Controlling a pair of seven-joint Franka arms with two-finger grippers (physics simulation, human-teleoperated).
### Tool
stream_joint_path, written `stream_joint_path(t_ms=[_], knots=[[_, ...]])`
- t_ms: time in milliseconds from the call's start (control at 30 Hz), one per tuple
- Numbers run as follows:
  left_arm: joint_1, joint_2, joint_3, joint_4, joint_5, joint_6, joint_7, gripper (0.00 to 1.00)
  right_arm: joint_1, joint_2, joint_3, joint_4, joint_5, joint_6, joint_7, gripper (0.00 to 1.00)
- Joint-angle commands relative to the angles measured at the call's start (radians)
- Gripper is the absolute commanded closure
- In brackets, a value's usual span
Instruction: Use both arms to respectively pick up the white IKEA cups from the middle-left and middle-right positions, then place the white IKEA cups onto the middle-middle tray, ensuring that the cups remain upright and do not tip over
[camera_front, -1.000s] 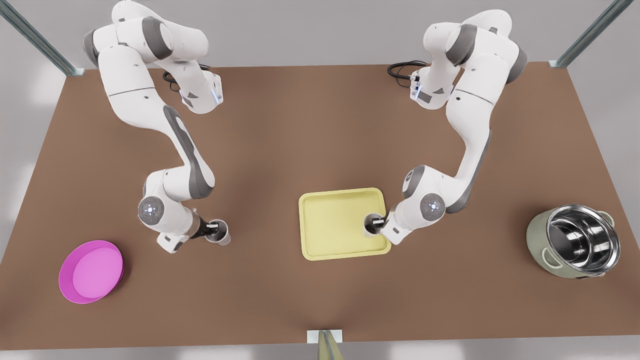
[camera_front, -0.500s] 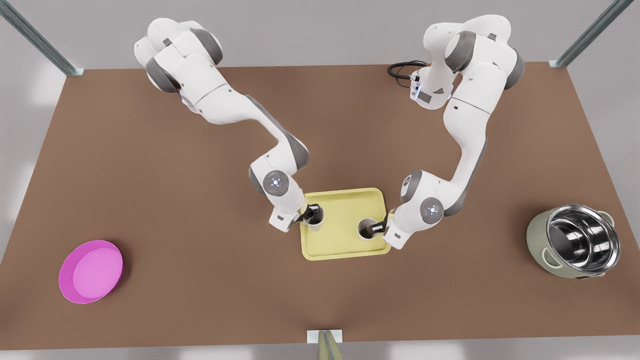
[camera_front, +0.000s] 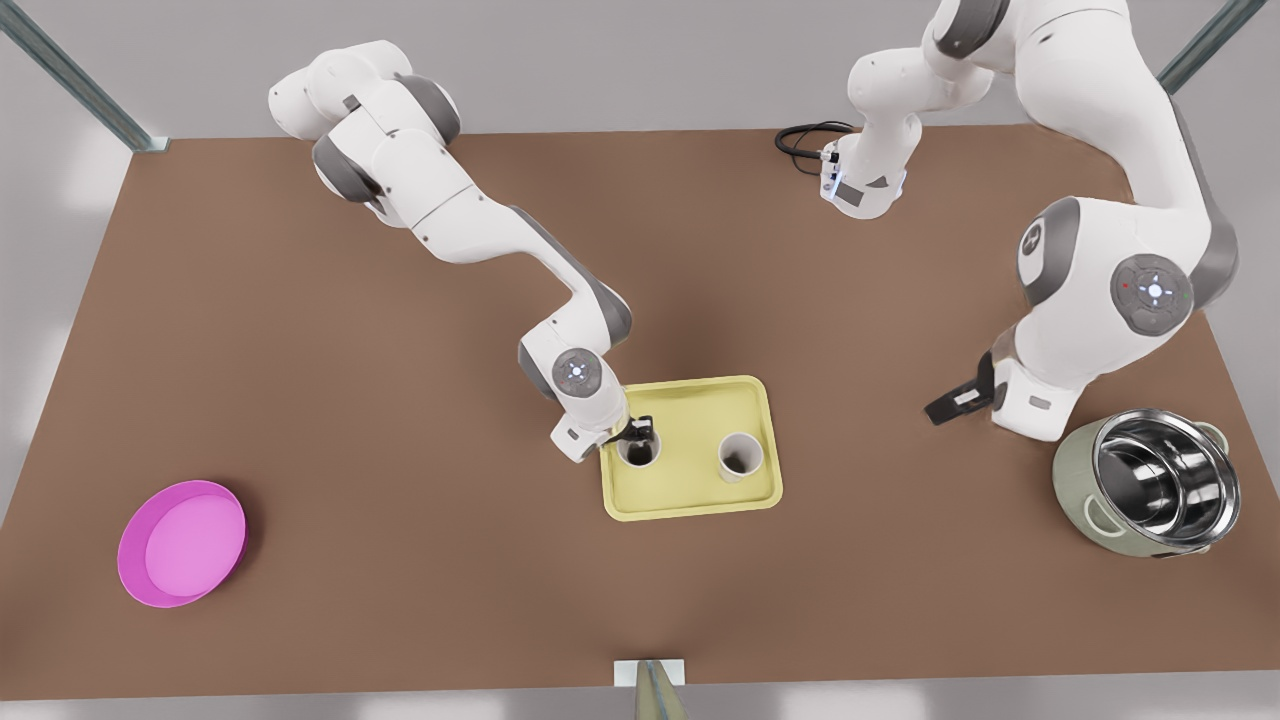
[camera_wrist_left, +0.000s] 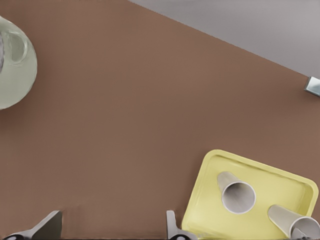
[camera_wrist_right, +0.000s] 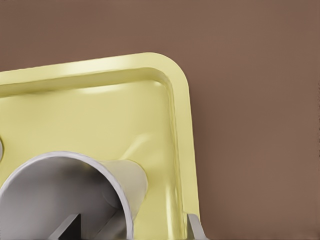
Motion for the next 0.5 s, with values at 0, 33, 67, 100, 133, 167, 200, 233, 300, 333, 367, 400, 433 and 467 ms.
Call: stream_joint_path(t_ms=[0,33,67,100,133,167,200,233,300,333,367,400,433,467], knots=[[-0.045,-0.048,0.061,-0.018,0.02,-0.278,0.421,0.0,-0.001,-0.001,0.0,0.002,-0.007,0.001,0.208,0.0],[-0.045,-0.045,0.061,-0.015,0.014,-0.28,0.421,0.0,-0.001,-0.003,0.0,0.001,-0.007,0.001,0.206,0.0],[-0.043,-0.044,0.061,-0.01,0.002,-0.281,0.421,0.0,-0.001,-0.003,0.0,0.002,-0.007,0.001,0.206,0.0],[-0.043,-0.044,0.069,-0.009,-0.011,-0.289,0.424,0.0,-0.001,-0.004,0.0,0.002,-0.007,0.001,0.206,0.0],[-0.043,-0.044,0.069,-0.009,-0.011,-0.303,0.424,0.0,-0.003,-0.009,0.0,0.002,-0.007,-0.001,0.203,0.0],[-0.043,-0.039,0.069,-0.009,-0.011,-0.303,0.424,0.0,-0.008,-0.012,0.0,0.002,-0.007,-0.002,0.203,0.0],[-0.034,-0.025,0.067,-0.001,-0.008,-0.3,0.421,0.0,-0.012,-0.018,0.0,0.002,-0.005,-0.012,0.202,0.0],[-0.031,-0.025,0.069,-0.001,-0.009,-0.3,0.424,0.0,-0.017,-0.038,0.002,-0.003,-0.004,-0.027,0.199,0.0],[-0.019,-0.021,0.069,-0.001,-0.043,-0.3,0.418,0.0,-0.031,-0.084,0.003,-0.009,-0.002,-0.091,0.168,0.0],[-0.007,-0.016,0.069,-0.001,-0.049,-0.295,0.421,0.0,-0.038,-0.113,0.005,-0.009,0.001,-0.143,0.134,0.0],[0.01,-0.015,0.069,-0.001,-0.049,-0.292,0.424,0.0,-0.063,-0.155,0.009,-0.009,0.004,-0.217,0.085,0.0],[0.013,-0.015,0.069,-0.001,-0.051,-0.292,0.424,0.0,-0.081,-0.187,0.009,-0.01,0.007,-0.289,-0.013,0.0],[0.012,-0.016,0.067,-0.001,-0.052,-0.292,0.424,0.0,-0.122,-0.199,0.006,-0.01,0.005,-0.378,-0.143,0.0],[0.013,-0.016,0.067,-0.001,-0.054,-0.292,0.424,0.0,-0.175,-0.199,0.003,0.001,-0.002,-0.507,-0.304,0.0]])
